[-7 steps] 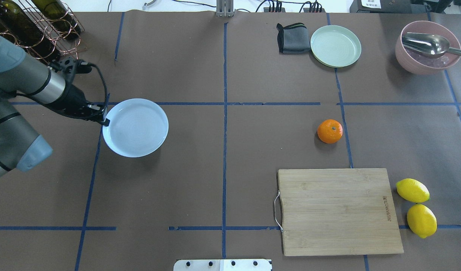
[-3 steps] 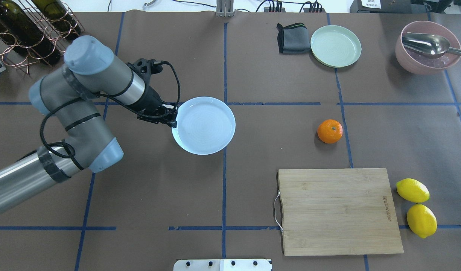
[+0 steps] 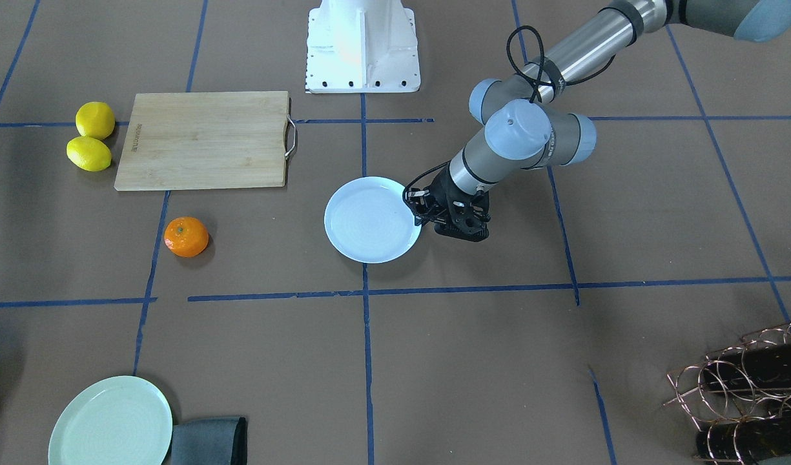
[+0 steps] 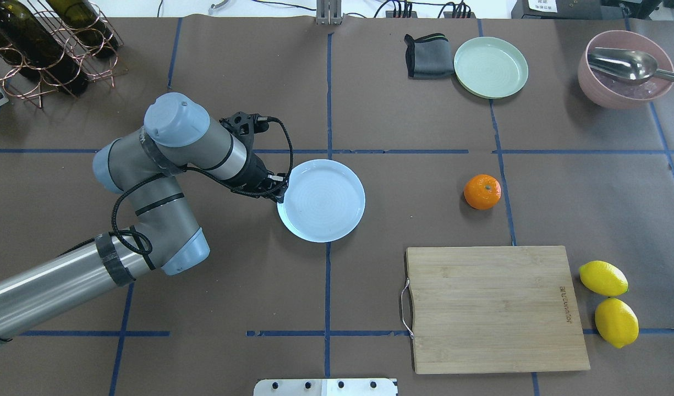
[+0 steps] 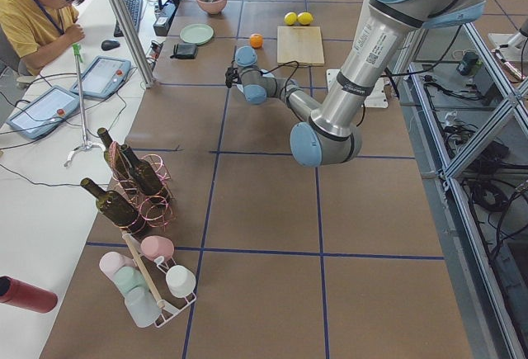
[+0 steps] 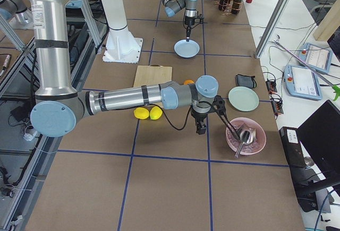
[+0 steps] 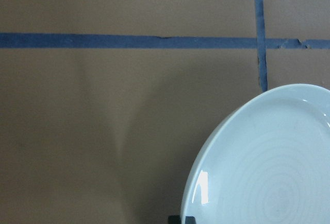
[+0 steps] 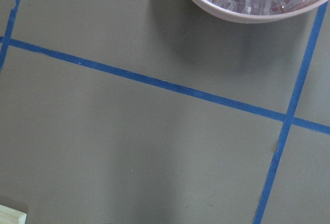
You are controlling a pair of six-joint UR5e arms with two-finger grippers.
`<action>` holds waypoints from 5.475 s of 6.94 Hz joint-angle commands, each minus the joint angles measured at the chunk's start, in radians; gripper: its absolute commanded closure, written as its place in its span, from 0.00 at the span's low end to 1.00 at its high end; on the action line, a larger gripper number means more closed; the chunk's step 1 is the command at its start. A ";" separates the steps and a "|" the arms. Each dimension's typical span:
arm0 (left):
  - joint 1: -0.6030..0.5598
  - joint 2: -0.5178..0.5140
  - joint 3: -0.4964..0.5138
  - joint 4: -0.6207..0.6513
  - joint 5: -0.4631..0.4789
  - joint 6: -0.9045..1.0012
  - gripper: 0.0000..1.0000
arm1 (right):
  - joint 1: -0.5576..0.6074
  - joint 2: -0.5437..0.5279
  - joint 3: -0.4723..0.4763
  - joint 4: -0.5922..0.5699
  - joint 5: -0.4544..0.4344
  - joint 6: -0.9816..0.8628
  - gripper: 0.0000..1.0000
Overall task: Pick orange to plate
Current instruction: 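Release the plate with the left gripper while the right gripper reaches toward the orange, then lower the right gripper over the orange and close on it, then carry the orange onto the plate with the right gripper while the left arm withdraws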
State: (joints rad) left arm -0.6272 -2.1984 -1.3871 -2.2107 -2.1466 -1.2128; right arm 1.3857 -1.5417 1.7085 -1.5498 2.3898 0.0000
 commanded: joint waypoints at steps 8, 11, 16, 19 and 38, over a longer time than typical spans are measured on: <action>-0.069 0.050 -0.117 -0.084 0.001 -0.010 0.29 | -0.229 0.071 0.003 0.251 -0.004 0.362 0.00; -0.083 0.068 -0.124 -0.083 0.001 -0.010 0.29 | -0.477 0.111 0.096 0.382 -0.198 0.855 0.00; -0.083 0.075 -0.124 -0.083 0.002 -0.010 0.28 | -0.669 0.167 0.094 0.328 -0.434 0.994 0.00; -0.083 0.078 -0.124 -0.083 0.002 -0.010 0.27 | -0.678 0.193 0.066 0.292 -0.474 0.994 0.00; -0.351 0.396 -0.418 -0.142 -0.216 0.009 0.08 | -0.884 0.727 -0.219 0.223 -0.571 1.373 0.98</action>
State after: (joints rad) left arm -0.9687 -1.8317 -1.8009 -2.3325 -2.3601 -1.2047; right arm 0.5494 -0.8811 1.5505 -1.3282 1.8792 1.3370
